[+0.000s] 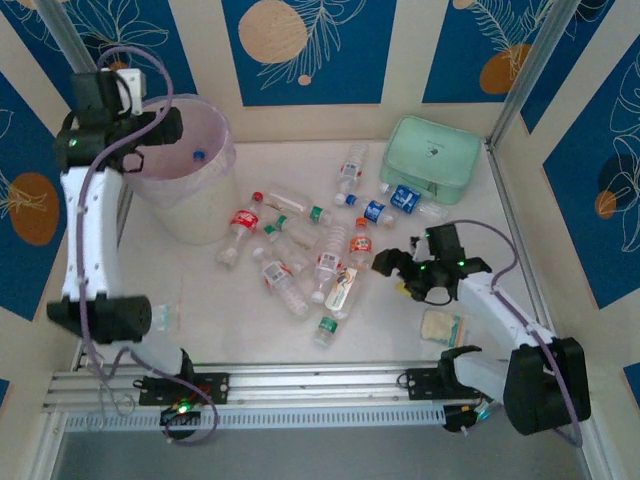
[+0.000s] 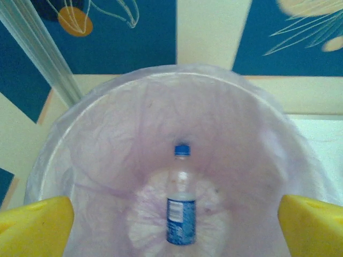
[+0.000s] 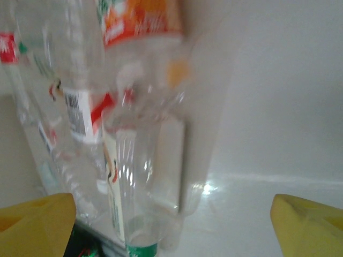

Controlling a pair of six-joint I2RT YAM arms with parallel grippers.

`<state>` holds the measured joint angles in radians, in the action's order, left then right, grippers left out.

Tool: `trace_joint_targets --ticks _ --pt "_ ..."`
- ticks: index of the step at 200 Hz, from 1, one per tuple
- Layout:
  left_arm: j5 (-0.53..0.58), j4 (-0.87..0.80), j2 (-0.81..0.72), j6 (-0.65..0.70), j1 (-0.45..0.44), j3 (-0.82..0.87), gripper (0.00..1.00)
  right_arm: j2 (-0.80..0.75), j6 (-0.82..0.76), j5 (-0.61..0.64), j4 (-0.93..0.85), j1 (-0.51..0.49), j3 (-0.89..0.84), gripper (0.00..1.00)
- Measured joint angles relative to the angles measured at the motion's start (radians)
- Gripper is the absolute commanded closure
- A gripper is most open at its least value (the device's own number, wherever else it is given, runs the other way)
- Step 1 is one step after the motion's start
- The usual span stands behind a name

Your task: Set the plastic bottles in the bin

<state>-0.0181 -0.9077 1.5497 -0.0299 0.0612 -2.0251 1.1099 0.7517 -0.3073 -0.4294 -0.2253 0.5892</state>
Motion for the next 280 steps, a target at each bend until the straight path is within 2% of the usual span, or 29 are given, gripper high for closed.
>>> trace_joint_targets --ticks 28,43,66,80,97,121,155,176,220,250,280 --pt "-0.233 0.127 -0.293 -0.139 -0.029 0.323 0.08 0.089 0.048 -0.026 0.113 -0.106 -0.012 0.03" --pt "-0.276 0.171 -0.392 -0.183 -0.132 0.459 0.08 0.156 0.055 -0.039 0.145 -0.121 0.005 0.01" --pt "-0.287 0.229 -0.473 -0.246 -0.309 0.641 0.08 0.24 0.053 -0.038 0.172 -0.151 0.043 0.0" --pt "-0.268 0.248 -0.496 -0.286 -0.375 0.742 0.09 0.284 0.054 -0.035 0.179 -0.175 0.072 0.06" --pt "-0.24 0.249 -0.521 -0.327 -0.421 0.826 0.09 0.341 0.053 -0.035 0.199 -0.188 0.092 0.18" --pt "-0.216 0.292 -0.55 -0.382 -0.458 0.901 0.1 0.379 0.072 -0.037 0.21 -0.188 0.092 0.31" --pt "-0.212 0.475 -0.591 -0.522 -0.509 1.085 0.1 0.335 0.07 -0.015 0.176 -0.171 0.093 0.35" --pt "-0.177 0.521 -0.564 -0.559 -0.571 1.102 0.09 0.229 0.05 0.008 0.095 -0.116 0.096 0.39" --pt "-0.067 0.64 -0.52 -0.586 -0.71 1.102 0.08 -0.014 -0.018 -0.027 -0.023 0.139 0.12 0.5" --pt "-0.059 0.688 -0.398 -0.562 -0.804 1.044 0.04 -0.041 -0.058 -0.072 -0.07 0.192 0.177 0.54" --pt "-0.034 0.649 -0.235 -0.404 -0.966 0.892 0.02 -0.005 -0.077 -0.152 -0.082 0.205 0.215 0.57"
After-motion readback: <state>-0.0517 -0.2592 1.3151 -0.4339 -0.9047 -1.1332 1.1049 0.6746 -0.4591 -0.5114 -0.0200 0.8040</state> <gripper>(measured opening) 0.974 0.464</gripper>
